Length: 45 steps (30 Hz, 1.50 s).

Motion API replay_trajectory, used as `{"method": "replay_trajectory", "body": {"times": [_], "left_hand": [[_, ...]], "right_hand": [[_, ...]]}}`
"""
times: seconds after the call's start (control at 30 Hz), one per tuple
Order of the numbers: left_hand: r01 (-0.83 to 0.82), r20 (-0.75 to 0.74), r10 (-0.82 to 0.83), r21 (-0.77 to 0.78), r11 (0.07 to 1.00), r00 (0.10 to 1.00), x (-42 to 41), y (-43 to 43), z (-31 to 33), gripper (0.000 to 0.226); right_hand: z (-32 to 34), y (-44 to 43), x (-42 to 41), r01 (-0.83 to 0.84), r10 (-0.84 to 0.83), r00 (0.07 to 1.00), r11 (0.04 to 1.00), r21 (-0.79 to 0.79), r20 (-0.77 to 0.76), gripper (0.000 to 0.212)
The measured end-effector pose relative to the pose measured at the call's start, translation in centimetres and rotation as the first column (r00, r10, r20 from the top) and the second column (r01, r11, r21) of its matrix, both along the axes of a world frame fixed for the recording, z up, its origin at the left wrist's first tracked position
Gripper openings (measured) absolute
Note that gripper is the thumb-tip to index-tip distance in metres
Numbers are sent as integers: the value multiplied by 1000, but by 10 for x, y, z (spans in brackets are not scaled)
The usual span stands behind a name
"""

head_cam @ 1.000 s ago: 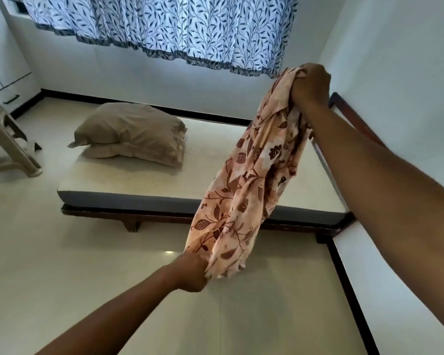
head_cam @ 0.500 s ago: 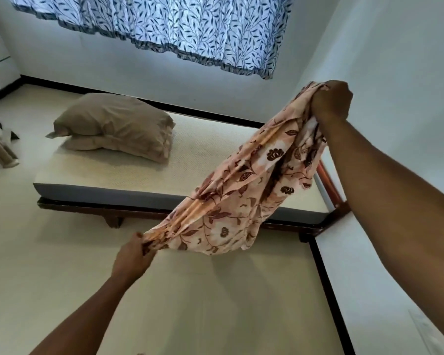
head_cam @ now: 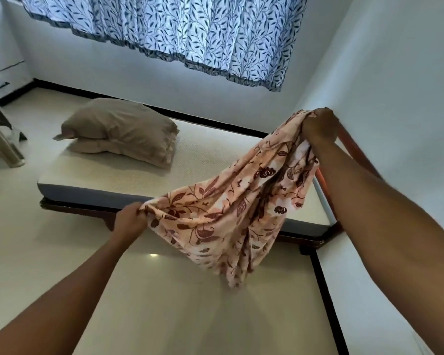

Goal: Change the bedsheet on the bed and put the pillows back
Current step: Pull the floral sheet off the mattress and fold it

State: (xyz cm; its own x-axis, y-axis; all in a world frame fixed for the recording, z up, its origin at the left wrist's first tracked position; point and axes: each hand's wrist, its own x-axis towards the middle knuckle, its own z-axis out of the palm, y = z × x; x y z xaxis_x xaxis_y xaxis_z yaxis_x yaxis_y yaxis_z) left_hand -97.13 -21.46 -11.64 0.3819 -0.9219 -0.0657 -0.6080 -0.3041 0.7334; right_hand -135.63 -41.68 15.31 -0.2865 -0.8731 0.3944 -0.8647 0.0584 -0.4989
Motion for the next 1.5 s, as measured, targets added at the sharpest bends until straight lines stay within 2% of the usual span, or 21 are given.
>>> {"method": "replay_trajectory", "body": {"times": [0.07,0.17,0.23,0.3,0.4,0.43,0.47,0.5,0.53,0.6,0.67,0.77,0.83,0.87,0.93,1.03,1.1,1.17,1.3,1.4,1.5], "left_hand": [[-66,-266,49,-57,996,963,-3,-20,47,23],[-102,-443,11,-182,978,897,-5,-46,124,30],[61,-481,-173,-238,969,860,-6,-54,173,41],[226,-484,-371,-333,915,793,-7,-57,216,43],[91,-603,-504,-582,808,619,0,-62,268,14],[8,-674,-522,-609,793,522,5,-67,275,17],[6,-657,-508,-608,794,557,13,-74,275,24],[72,-503,-420,-573,817,756,20,-81,270,23],[183,-131,-263,-434,882,956,27,-87,261,22],[163,474,-113,-66,984,873,41,-96,235,22],[36,572,-4,-44,998,820,36,-94,226,13],[-29,434,150,-274,961,888,22,-93,231,12],[-36,183,120,-406,913,976,10,-92,237,10],[-45,-50,24,-481,876,998,2,-92,243,16],[4,-385,-286,-590,808,877,-27,-83,254,32],[490,-229,-736,-617,615,636,-102,-54,254,33],[655,-147,-794,-489,576,589,-136,-48,246,30],[685,-87,-790,-446,576,607,-139,-59,240,28],[752,-50,-828,-391,530,558,-122,-64,241,20],[813,-36,-870,-339,474,492,-127,-61,241,24],[820,-48,-874,-323,472,484,-116,-61,241,35]], "right_hand": [[-1,-2,-2,-117,164,975,953,278,-151,31],[-6,13,4,-92,552,763,607,789,-336,35],[-6,28,14,-121,673,693,461,879,-257,26],[8,41,20,-312,678,735,381,871,-33,10],[50,60,10,-670,575,719,424,609,391,18],[58,62,1,-716,488,697,516,470,526,20],[60,60,-12,-688,411,701,606,399,583,19],[59,57,-25,-598,363,773,691,406,520,16],[51,49,-38,-419,311,906,749,513,286,22],[22,44,-62,3,209,928,823,568,-309,40],[5,49,-67,73,115,904,907,414,-411,40],[5,59,-42,-2,85,971,937,349,-223,35],[9,62,-25,-90,163,978,894,439,-131,38],[9,62,-17,-152,217,972,869,471,-86,41],[18,73,10,-291,315,949,833,470,28,35],[41,93,51,-542,562,823,736,405,79,39],[52,102,61,-643,636,758,696,320,141,26],[55,111,51,-693,661,719,659,294,214,21],[28,123,15,-586,678,728,542,602,99,22],[-1,121,3,-441,664,744,571,693,-74,19],[-13,119,-19,-429,629,772,617,660,-87,19]]}}
